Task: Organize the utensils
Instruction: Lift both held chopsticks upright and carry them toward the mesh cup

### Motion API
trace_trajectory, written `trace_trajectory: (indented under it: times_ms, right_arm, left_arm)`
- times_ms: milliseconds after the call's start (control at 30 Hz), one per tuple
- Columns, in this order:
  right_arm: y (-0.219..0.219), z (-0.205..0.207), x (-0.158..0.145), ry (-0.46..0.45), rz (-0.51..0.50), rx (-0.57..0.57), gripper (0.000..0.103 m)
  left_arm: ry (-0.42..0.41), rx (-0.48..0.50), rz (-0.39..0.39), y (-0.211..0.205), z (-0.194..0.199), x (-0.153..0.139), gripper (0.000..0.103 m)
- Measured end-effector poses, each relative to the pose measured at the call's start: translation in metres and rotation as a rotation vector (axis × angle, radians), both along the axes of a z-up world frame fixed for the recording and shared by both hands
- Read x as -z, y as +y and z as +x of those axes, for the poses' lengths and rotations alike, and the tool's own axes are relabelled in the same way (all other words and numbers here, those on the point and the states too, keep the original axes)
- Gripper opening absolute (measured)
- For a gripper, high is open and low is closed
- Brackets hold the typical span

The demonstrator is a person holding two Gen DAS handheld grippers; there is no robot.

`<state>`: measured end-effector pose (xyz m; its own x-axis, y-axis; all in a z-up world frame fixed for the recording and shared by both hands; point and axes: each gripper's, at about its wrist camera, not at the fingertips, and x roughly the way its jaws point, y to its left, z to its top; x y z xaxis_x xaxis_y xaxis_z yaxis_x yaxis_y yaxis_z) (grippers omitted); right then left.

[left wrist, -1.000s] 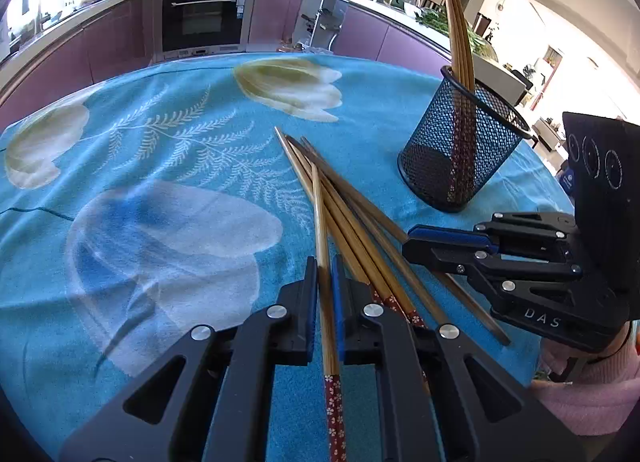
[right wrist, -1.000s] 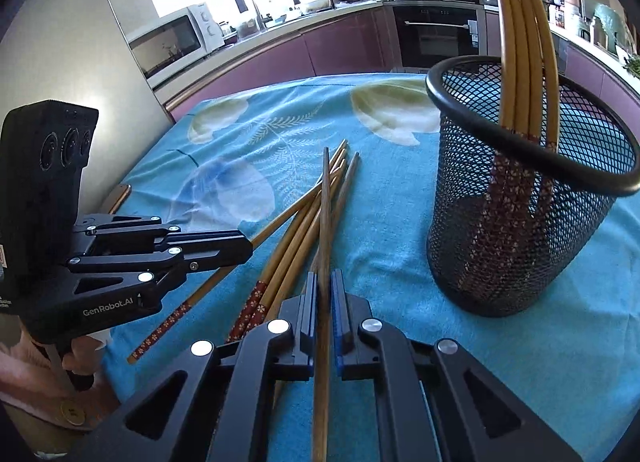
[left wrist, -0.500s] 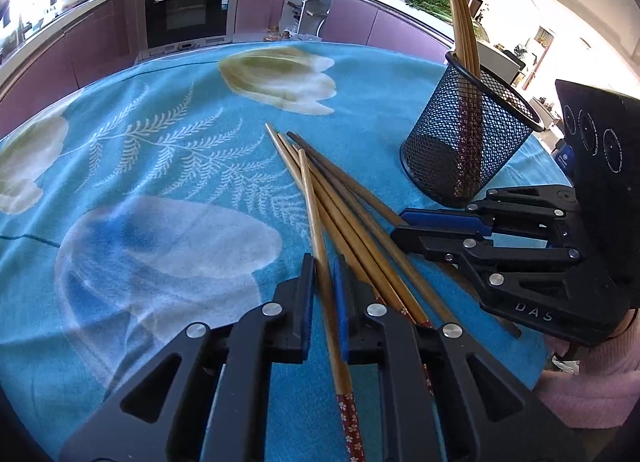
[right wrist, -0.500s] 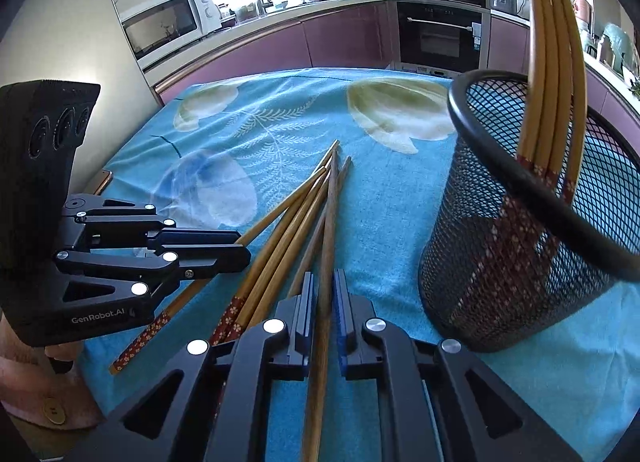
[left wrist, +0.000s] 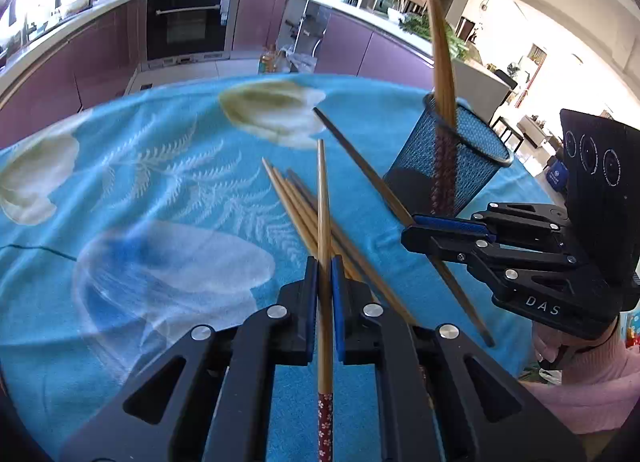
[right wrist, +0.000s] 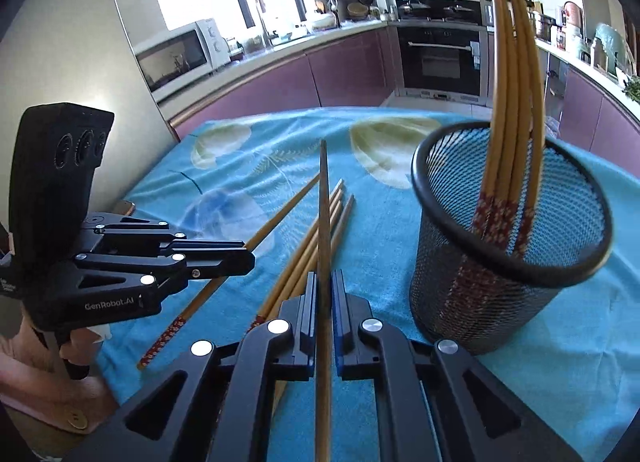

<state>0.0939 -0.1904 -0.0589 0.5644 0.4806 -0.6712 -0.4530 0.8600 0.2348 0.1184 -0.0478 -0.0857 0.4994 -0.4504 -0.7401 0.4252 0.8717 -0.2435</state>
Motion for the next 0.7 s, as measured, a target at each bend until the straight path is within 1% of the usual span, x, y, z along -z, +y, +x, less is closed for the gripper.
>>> trace_trajectory:
  times_ms: [300,700]
  right_arm:
    - [-0.019,-0.017,-0.031,-0.082,0.062,0.008,0.006]
    - [-0.050,-0.029,-0.061,-0.177,0.116,0.072,0.006]
  left_arm:
    - [-0.071,0.039,-0.087,0.006,-0.015,-0.041,0.008]
    - [-0.148,0.079,-0.200,0.020,-0.031,-0.086,0.008]
